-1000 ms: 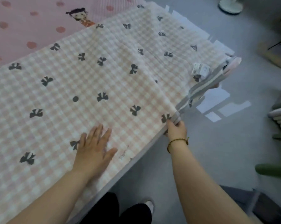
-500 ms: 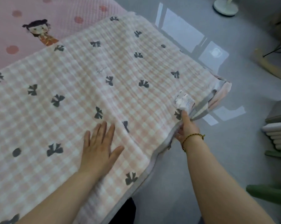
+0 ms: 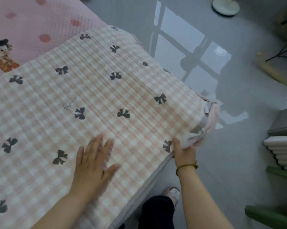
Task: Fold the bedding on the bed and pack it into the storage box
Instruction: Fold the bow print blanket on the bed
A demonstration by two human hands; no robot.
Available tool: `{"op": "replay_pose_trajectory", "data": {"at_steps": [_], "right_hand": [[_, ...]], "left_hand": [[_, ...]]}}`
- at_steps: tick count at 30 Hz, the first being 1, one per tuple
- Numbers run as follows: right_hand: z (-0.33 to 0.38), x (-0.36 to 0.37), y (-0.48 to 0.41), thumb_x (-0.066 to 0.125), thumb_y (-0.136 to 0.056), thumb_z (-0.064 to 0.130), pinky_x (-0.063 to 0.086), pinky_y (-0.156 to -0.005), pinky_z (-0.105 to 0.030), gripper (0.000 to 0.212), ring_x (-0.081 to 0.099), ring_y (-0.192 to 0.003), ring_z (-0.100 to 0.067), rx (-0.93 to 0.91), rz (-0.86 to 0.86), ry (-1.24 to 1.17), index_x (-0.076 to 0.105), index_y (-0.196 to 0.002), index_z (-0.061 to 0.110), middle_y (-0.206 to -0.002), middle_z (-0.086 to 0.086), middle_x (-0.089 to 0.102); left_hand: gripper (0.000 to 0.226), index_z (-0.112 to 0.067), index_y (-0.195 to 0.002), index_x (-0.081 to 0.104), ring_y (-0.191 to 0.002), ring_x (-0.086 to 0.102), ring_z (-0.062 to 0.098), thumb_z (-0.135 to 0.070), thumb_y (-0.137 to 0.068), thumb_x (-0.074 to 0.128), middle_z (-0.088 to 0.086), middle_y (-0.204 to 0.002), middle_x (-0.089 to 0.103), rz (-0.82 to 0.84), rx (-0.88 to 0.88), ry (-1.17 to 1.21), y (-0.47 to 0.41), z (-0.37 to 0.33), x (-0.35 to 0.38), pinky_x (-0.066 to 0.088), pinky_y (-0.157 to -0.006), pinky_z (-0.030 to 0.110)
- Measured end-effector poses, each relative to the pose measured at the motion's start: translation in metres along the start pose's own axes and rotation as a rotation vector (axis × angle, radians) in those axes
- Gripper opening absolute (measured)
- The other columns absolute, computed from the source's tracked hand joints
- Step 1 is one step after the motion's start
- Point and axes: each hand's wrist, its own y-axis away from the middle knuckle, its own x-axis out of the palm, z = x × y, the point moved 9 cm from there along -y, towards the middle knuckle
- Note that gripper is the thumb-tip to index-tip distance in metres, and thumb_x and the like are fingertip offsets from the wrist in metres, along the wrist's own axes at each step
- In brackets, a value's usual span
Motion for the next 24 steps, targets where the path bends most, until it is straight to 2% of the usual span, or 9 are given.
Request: {"op": "replay_pose_trajectory", "data": {"at_steps": [2,5,7,9,12,15,19,21,24], "right_hand": [[-0.009,0.007,-0.010,0.057,-0.090,0.017,0.049,-0.087,-0.041,0.017,0.056,-0.091,-0.025,0.110,0.147,-0.137,0.055,-0.104,0.007,-0.095,-0.006,0.060],[-0.013,-0.016,-0.032,0.051,-0.093,0.021,0.048,-0.081,-0.040,0.005,0.053,-0.086,-0.022,0.200,0.247,-0.230,0.053,-0.096,0.018,-0.089,0.000,0.054],[-0.005,-0.043,-0.054,0.051,-0.093,0.024,0.047,-0.073,-0.036,0.011,0.052,-0.078,-0.018,0.206,0.219,-0.259,0.052,-0.083,0.019,-0.086,-0.004,0.053],[0.012,-0.063,-0.080,0.052,-0.092,0.024,0.047,-0.071,-0.033,0.010,0.053,-0.082,-0.018,0.170,0.179,-0.288,0.052,-0.090,0.015,-0.088,-0.004,0.054],[0.042,-0.075,-0.122,0.054,-0.090,0.028,0.042,-0.094,-0.034,0.044,0.046,-0.110,-0.017,0.062,0.218,-0.174,0.040,-0.130,0.015,-0.127,-0.006,0.047],[0.064,-0.065,-0.160,0.057,-0.088,0.034,0.029,-0.109,-0.036,0.064,0.031,-0.133,-0.020,-0.059,0.264,-0.005,0.026,-0.142,0.020,-0.147,-0.002,0.028],[0.053,-0.035,-0.206,0.062,-0.085,0.027,0.035,-0.098,-0.031,0.066,0.041,-0.124,-0.022,0.097,0.328,-0.007,0.027,-0.139,0.018,-0.131,0.000,0.040],[0.038,-0.027,-0.222,0.064,-0.084,0.030,0.036,-0.103,-0.034,0.072,0.042,-0.125,-0.026,0.174,0.326,0.059,0.024,-0.142,0.018,-0.140,-0.006,0.039],[0.019,-0.018,-0.248,0.062,-0.083,0.039,0.029,-0.110,-0.042,0.086,0.034,-0.132,-0.030,0.296,0.333,0.104,0.009,-0.147,0.020,-0.148,-0.009,0.029]], "left_hand": [[0.082,-0.026,-0.148,0.009,-0.141,0.001,0.018,-0.072,-0.081,-0.008,0.008,-0.149,-0.001,-0.016,-0.011,-0.106,-0.028,-0.026,-0.003,-0.021,-0.106,0.027],[0.084,-0.034,-0.139,-0.025,-0.132,-0.034,0.011,-0.079,-0.070,-0.008,-0.005,-0.137,-0.039,0.003,-0.136,-0.136,-0.065,-0.059,0.005,-0.040,-0.089,0.035],[0.076,-0.033,-0.142,-0.021,-0.137,-0.030,0.016,-0.070,-0.085,0.012,-0.003,-0.145,-0.035,0.058,-0.201,-0.087,-0.091,-0.085,0.010,-0.031,-0.101,0.045],[0.075,-0.034,-0.144,-0.018,-0.139,-0.026,0.019,-0.067,-0.087,0.020,0.000,-0.151,-0.028,0.079,-0.216,-0.070,-0.120,-0.111,0.007,-0.019,-0.107,0.053],[0.077,-0.038,-0.144,-0.014,-0.139,-0.026,0.020,-0.069,-0.085,0.024,0.001,-0.152,-0.027,0.080,-0.230,-0.089,-0.166,-0.138,0.000,-0.016,-0.107,0.056],[0.081,-0.040,-0.143,-0.016,-0.138,-0.029,0.019,-0.072,-0.082,0.026,0.000,-0.151,-0.029,0.027,-0.225,-0.094,-0.196,-0.151,-0.003,-0.022,-0.105,0.053],[0.090,-0.044,-0.135,-0.026,-0.133,-0.037,0.014,-0.087,-0.065,0.011,-0.003,-0.148,-0.035,-0.045,-0.140,-0.171,-0.220,-0.157,-0.001,-0.041,-0.089,0.039],[0.086,-0.046,-0.123,-0.033,-0.124,-0.045,0.007,-0.084,-0.051,-0.004,-0.009,-0.137,-0.046,-0.053,-0.097,-0.172,-0.231,-0.159,0.001,-0.045,-0.083,0.034],[0.088,-0.045,-0.132,-0.019,-0.131,-0.034,0.006,-0.086,-0.055,-0.010,-0.003,-0.141,-0.035,-0.120,-0.036,-0.205,-0.252,-0.162,-0.006,-0.042,-0.092,0.034]]}}
